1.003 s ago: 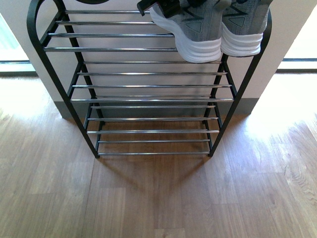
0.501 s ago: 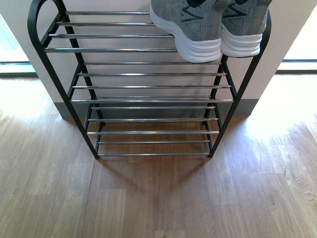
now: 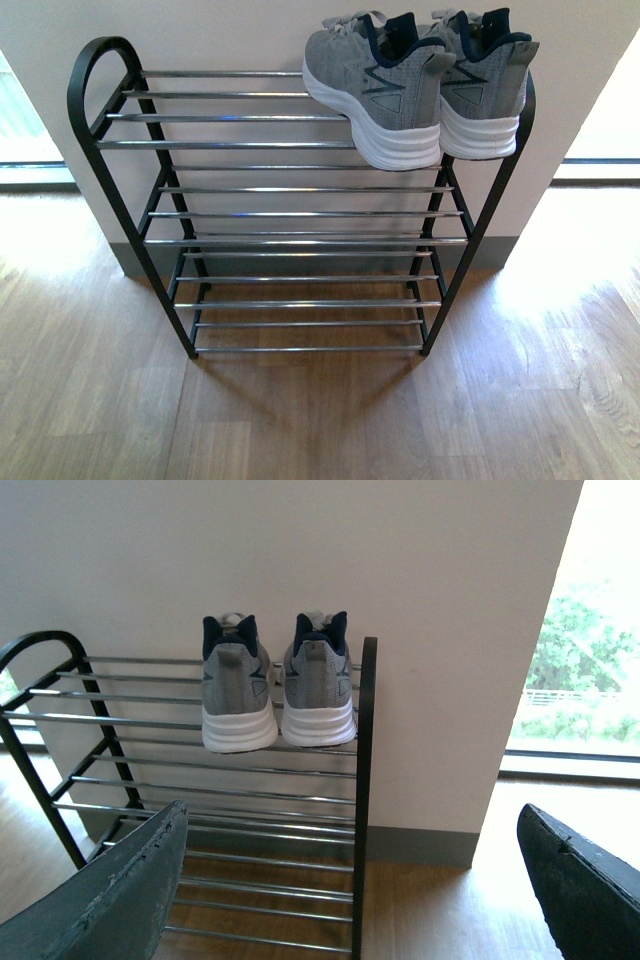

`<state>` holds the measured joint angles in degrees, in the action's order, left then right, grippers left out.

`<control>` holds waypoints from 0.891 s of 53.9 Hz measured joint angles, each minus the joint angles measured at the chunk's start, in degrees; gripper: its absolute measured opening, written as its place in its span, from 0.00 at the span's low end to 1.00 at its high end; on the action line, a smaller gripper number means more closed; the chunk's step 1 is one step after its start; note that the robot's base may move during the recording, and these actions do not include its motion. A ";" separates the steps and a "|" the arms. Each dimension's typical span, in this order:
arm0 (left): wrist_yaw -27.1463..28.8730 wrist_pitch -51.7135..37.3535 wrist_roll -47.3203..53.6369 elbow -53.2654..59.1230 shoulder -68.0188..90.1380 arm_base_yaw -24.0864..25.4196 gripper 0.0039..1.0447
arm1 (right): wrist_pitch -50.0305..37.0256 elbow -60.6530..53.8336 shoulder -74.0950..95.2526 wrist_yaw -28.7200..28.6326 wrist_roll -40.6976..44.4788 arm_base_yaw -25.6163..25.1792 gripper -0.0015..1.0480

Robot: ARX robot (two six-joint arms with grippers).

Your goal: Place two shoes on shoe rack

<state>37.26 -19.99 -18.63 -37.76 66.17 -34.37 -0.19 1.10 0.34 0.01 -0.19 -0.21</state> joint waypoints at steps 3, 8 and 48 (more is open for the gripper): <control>1.40 0.81 0.09 2.82 -4.33 -0.13 0.91 | 0.00 0.00 0.00 0.02 -0.02 0.00 0.91; 3.93 3.50 -0.33 8.46 -13.18 -0.09 0.91 | 0.00 0.00 0.00 0.00 0.00 0.00 0.91; -19.21 -3.15 17.31 27.45 -32.28 15.47 0.28 | 0.00 0.00 0.00 0.02 0.00 0.00 0.91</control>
<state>18.04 -23.14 -1.32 -10.31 33.89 -18.90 -0.19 1.10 0.34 0.03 -0.19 -0.21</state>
